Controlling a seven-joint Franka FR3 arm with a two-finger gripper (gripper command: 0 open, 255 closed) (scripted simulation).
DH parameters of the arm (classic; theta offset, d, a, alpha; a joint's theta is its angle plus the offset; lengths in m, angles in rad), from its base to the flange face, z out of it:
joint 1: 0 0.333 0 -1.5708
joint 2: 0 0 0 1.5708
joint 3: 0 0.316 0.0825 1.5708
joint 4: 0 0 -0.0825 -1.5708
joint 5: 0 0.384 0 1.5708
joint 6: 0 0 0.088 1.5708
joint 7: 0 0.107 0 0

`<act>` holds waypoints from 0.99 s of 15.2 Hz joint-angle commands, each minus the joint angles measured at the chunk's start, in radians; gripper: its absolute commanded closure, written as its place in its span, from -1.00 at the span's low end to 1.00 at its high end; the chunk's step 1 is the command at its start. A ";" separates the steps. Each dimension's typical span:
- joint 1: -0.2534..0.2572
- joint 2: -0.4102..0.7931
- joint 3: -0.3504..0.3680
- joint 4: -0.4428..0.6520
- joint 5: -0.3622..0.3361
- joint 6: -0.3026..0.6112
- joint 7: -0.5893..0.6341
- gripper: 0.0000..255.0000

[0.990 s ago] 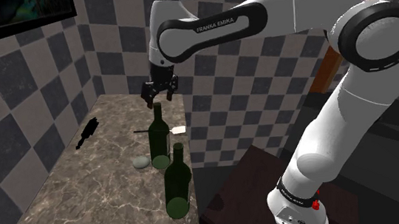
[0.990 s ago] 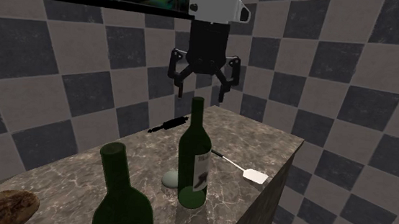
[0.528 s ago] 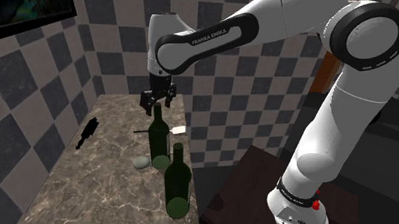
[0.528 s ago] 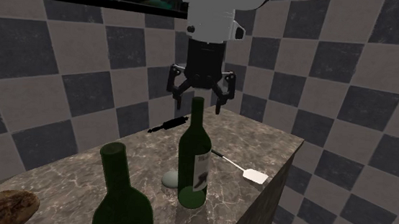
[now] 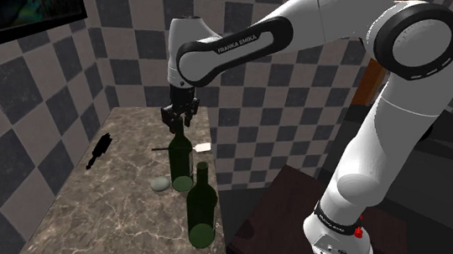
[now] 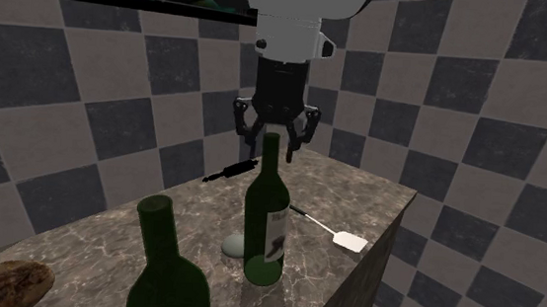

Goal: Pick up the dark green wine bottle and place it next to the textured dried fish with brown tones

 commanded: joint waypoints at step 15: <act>-0.001 -0.022 -0.002 0.058 0.005 -0.079 -0.002 1.00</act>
